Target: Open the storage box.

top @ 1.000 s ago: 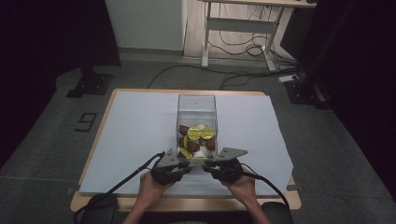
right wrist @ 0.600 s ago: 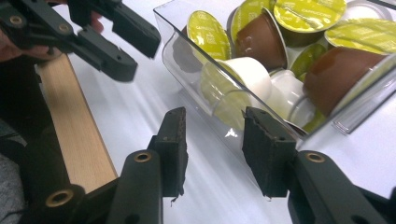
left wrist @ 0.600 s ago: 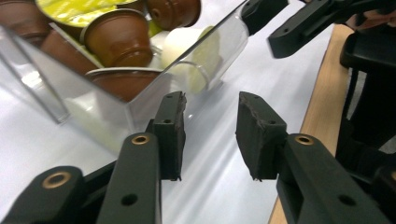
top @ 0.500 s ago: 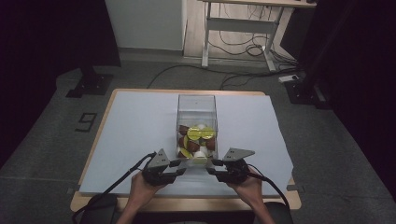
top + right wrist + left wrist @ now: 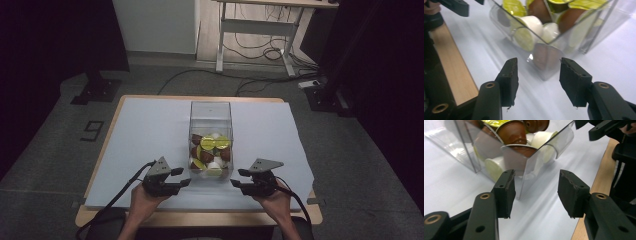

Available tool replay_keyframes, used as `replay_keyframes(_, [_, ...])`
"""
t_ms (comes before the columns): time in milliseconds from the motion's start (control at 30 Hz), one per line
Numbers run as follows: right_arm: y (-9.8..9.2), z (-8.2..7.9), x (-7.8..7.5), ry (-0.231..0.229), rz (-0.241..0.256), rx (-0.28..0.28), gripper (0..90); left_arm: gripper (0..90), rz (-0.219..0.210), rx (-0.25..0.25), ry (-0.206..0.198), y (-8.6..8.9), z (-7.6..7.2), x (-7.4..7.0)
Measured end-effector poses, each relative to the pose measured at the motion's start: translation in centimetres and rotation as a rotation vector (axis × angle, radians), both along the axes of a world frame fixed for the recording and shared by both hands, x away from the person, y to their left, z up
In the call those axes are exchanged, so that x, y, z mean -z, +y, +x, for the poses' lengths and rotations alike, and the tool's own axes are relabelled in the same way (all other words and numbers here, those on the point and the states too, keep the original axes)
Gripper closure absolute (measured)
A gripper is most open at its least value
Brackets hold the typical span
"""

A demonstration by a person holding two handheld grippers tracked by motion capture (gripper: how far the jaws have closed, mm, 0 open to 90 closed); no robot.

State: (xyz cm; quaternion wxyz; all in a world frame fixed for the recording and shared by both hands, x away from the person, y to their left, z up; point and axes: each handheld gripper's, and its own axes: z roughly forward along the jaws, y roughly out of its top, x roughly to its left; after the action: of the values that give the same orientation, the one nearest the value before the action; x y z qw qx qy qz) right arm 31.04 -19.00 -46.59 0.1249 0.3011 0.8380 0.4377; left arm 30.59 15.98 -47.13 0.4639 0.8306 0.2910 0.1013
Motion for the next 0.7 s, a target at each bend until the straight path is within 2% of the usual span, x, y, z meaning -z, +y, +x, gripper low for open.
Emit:
replay_keyframes(167, [-1.0,0.4,-0.1,0.005,0.007,0.044,44.7,43.7,0.002,-0.021,0.004,0.8,0.2,0.1])
replay_keyframes(333, [-2.4,1.2,0.1,0.012,-0.012,0.122,41.4,38.4,0.002,-0.063,-0.001,2.0,0.8,0.2])
replay_keyframes(367, [-2.4,1.2,0.1,0.012,-0.012,0.122,41.4,37.7,0.002,-0.063,-0.001,2.0,0.8,0.2])
replay_keyframes(400, [-2.9,1.4,0.2,0.015,-0.018,0.155,41.0,36.2,0.008,-0.079,-0.003,2.3,1.0,0.2])
replay_keyframes(467, [-3.2,1.6,0.3,0.020,-0.023,0.171,40.8,34.4,0.009,-0.084,-0.001,2.5,1.1,0.2])
replay_keyframes(500, [-3.7,1.9,0.4,0.026,-0.032,0.199,40.4,33.1,0.015,-0.096,0.002,2.8,1.3,0.3])
replay_keyframes(667, [-4.8,2.5,0.8,0.027,-0.054,0.239,39.0,29.5,0.035,-0.124,0.004,3.3,1.8,0.6])
replay_keyframes(700, [-5.0,2.6,0.9,0.030,-0.058,0.247,38.5,28.4,0.050,-0.137,0.006,3.6,2.1,0.8])
